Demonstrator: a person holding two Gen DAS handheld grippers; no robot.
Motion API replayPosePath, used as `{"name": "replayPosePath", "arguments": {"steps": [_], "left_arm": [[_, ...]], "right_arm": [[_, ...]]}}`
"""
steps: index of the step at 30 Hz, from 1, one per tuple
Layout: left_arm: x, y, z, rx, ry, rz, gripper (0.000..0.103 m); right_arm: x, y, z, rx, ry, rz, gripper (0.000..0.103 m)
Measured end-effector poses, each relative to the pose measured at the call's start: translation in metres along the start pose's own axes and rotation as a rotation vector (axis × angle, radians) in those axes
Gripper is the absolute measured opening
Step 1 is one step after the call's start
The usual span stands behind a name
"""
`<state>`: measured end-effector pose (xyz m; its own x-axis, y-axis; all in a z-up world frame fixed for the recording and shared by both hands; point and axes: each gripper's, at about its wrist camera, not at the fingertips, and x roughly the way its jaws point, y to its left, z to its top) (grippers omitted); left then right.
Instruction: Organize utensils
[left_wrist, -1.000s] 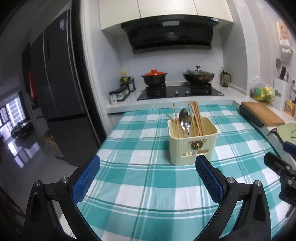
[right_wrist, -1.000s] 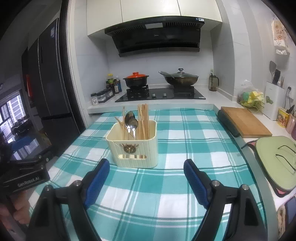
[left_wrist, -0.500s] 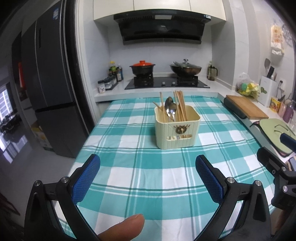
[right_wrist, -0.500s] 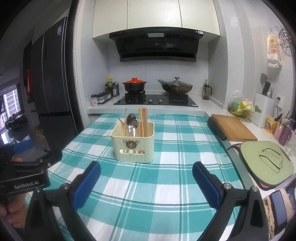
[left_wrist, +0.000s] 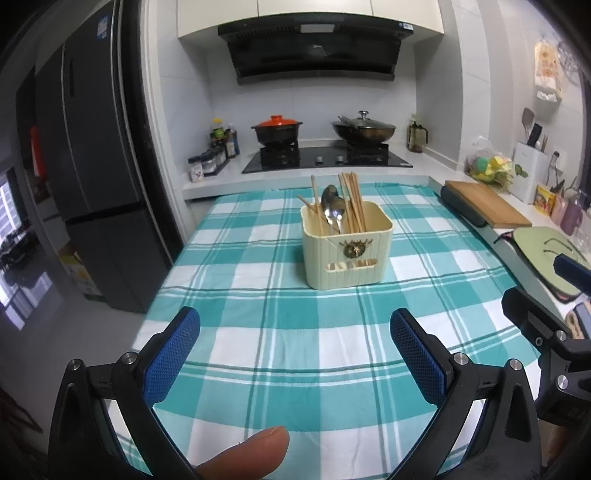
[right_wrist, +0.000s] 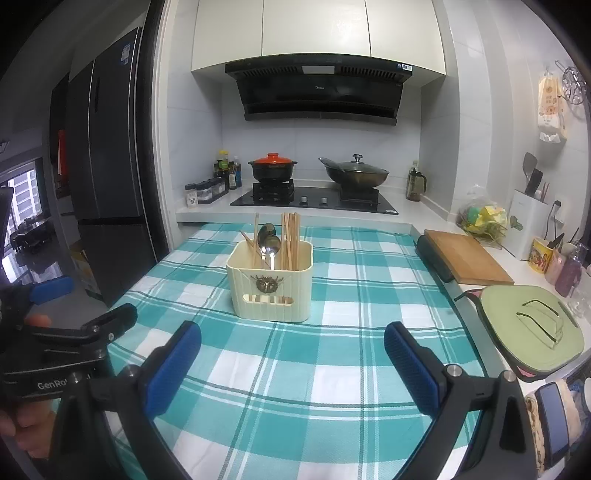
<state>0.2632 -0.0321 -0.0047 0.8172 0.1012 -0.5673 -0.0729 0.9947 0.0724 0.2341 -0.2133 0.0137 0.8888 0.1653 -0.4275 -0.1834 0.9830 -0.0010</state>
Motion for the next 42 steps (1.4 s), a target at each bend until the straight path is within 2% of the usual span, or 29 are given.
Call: {"name": "replayPosePath", "arguments": {"steps": [29,42], "left_arm": [[-0.0045,-0.0008,-0.0023,0.005,0.013,-0.017,0.103],[-0.0022,0.004,-0.0052,0.0,0.005,0.004,0.103]], "right_arm": [[-0.0062,0.0059,0.0034,-0.024,-0.009,0.004,0.101],[-0.0079,0.0068,0.0037,-0.032,-0.008,0.008,0.101]]}}
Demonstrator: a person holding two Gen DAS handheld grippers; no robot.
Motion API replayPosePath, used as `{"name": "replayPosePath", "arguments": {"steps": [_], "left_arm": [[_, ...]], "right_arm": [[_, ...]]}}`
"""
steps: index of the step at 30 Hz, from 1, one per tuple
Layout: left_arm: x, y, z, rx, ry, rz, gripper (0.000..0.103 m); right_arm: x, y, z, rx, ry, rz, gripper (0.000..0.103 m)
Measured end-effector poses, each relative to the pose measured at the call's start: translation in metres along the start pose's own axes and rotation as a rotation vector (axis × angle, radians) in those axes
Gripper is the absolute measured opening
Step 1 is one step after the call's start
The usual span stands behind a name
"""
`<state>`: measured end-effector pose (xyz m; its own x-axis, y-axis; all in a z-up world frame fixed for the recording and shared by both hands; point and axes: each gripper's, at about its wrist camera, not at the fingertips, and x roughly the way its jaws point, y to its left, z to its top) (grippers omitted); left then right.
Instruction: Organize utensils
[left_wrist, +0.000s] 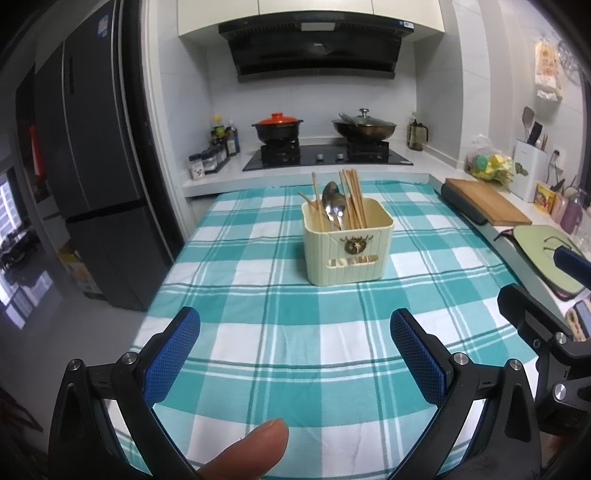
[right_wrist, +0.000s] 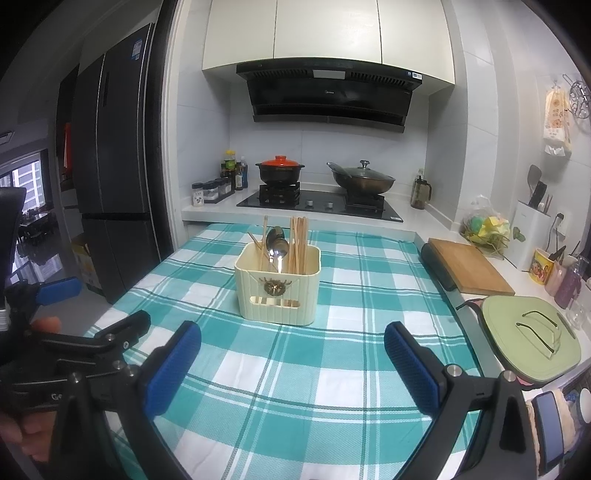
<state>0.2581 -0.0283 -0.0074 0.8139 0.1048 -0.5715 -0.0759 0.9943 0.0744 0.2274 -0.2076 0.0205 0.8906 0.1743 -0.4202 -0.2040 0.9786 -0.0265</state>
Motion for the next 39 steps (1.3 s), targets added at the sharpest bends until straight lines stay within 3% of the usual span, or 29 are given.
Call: {"name": "replayPosePath", "arguments": {"steps": [39], "left_arm": [[-0.0005,-0.0022,-0.0002,0.001,0.006,-0.01,0.103]], "right_arm": [[0.0007,0.0034,-0.0015,-0.006,0.01,0.011,0.101]]}}
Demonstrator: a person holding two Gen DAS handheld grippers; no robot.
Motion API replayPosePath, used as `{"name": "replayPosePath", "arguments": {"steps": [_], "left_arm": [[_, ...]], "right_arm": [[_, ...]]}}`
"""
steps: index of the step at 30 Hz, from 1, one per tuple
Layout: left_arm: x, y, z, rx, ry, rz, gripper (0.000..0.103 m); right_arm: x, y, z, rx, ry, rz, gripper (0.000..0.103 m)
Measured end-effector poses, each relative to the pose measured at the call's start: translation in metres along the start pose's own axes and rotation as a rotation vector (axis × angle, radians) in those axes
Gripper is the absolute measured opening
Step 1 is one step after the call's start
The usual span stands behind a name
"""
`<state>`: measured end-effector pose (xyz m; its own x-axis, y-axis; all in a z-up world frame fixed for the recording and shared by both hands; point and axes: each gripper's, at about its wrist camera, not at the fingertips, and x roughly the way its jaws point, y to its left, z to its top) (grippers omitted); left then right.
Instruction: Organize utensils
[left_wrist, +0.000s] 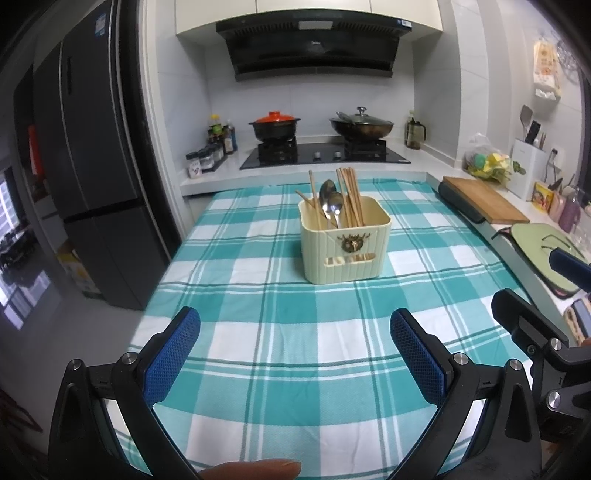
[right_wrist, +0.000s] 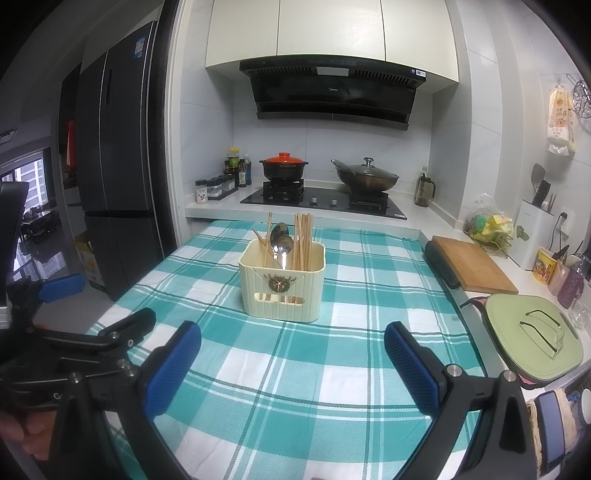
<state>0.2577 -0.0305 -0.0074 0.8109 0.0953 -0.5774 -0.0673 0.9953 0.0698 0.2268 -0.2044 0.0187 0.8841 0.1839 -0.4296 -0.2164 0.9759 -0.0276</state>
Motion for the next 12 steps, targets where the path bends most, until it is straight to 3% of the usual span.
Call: {"name": "replayPosePath", "arguments": {"steps": [12], "left_arm": [[0.0029,0.0051,-0.0022,-0.029,0.002,-0.01,0.102]], "right_arm": [[0.0023,-0.0009,-0.0047,0.002,0.01,0.004,0.101]]}}
